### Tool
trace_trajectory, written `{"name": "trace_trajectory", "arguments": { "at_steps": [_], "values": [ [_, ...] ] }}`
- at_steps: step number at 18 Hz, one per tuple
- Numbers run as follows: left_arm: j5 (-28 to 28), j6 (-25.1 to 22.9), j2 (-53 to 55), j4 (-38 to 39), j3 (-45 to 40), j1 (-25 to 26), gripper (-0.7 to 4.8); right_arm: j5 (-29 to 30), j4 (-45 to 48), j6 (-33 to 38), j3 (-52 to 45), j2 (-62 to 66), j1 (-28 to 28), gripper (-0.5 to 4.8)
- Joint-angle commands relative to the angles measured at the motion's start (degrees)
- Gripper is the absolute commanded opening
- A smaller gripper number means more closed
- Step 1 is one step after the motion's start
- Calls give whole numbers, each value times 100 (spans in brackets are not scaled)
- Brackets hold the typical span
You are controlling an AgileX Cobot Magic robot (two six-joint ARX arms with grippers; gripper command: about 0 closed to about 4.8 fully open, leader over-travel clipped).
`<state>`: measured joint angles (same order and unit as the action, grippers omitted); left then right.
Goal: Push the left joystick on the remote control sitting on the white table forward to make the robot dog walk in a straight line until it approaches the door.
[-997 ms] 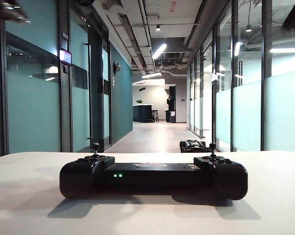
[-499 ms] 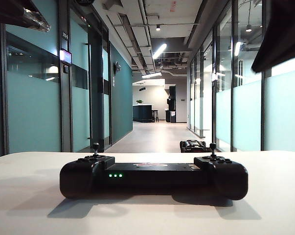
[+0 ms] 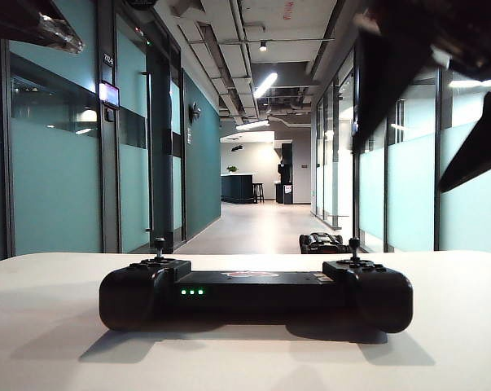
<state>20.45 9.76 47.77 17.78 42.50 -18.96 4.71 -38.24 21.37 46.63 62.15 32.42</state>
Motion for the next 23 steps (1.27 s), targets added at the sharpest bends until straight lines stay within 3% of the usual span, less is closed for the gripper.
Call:
{"name": "trace_trajectory", "arguments": {
  "at_steps": [1, 9, 23],
  "values": [
    [42, -4, -13, -66, 24, 2, -6, 17, -214, 116, 243, 407, 4, 468],
    [44, -7, -13, -68, 24, 2, -6, 173, -391, 111, 413, 1255, 37, 467],
    [42, -9, -9, -68, 24, 2, -6, 140, 164, 111, 411, 2256, 72, 462]
  ]
}}
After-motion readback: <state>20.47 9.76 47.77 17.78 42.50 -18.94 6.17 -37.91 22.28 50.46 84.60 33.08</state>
